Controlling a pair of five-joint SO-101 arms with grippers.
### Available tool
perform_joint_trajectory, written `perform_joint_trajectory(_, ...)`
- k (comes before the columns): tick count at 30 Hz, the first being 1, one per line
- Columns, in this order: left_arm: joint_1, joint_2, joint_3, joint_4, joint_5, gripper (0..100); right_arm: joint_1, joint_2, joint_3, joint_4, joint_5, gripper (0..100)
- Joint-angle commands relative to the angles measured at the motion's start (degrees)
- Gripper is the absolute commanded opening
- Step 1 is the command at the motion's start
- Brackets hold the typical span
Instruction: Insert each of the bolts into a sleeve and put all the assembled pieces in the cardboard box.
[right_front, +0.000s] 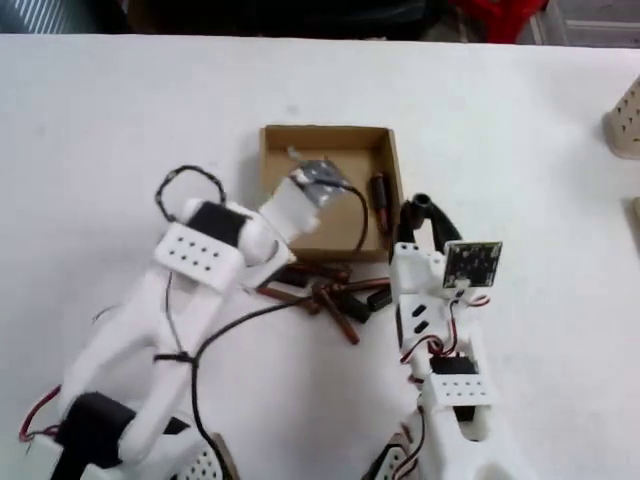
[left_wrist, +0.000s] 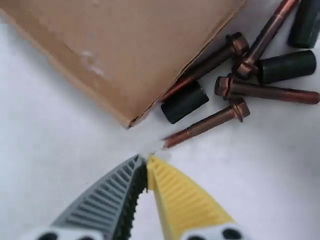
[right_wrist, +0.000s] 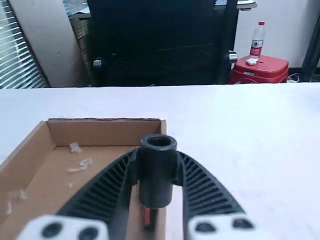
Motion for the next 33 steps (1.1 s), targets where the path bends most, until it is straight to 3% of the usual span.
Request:
perform_joint_trajectory(1,5.5,4.3,-3.0,-0.1,-7.8,6,1.5,-0.8,0.4,0.8,-0.3,1.6)
perform_joint_trajectory(6,8.7,9.4,-3.0,0.1,-12.2,19,1.5,-0.8,0.4,1.0,-0.3,1.6)
perform_joint_trajectory(14,12.0,14.5,-2.9,-1.8,-22.2,16,1.6,-0.8,0.4,1.0,-0.3,1.6)
perform_joint_trajectory(20,11.9,18.2,-3.0,-6.7,-25.6,16,2.2,-0.8,0.4,1.0,-0.3,1.6)
perform_joint_trajectory(33,11.4,18.5,1.5,-6.8,-31.3,16,1.9,-0.8,0.4,1.0,-0.3,1.6)
